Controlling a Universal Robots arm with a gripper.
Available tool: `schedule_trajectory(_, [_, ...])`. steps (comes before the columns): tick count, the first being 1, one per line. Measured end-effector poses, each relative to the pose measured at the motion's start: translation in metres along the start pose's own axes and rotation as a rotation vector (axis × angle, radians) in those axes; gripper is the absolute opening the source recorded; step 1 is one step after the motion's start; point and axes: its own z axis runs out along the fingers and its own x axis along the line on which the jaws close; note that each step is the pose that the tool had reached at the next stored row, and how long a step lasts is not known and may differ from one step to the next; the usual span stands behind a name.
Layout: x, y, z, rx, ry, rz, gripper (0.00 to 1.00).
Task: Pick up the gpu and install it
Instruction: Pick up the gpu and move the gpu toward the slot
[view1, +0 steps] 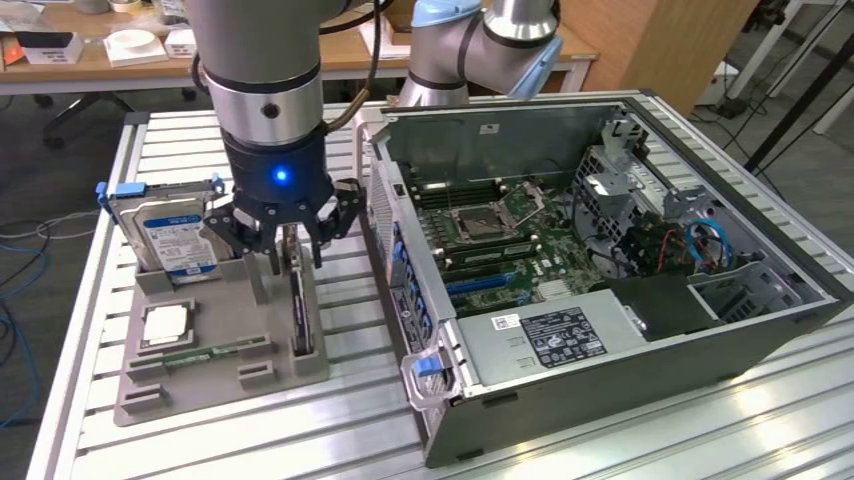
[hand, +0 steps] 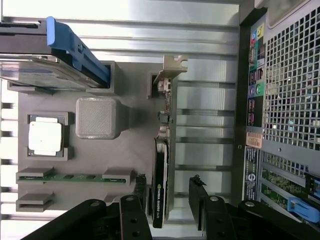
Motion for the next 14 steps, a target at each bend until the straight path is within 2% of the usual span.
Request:
schedule_trajectory(8, [0.001, -0.0001, 0.0036, 0.0001, 0.0000, 0.000, 0.47])
schedule_trajectory(9, [0.002, -0.0009, 0.0225, 0.0000, 0.0000, 0.000, 0.47])
schedule_trajectory(14, [0.003, -0.0011, 0.0252, 0.0000, 0.0000, 0.000, 0.47])
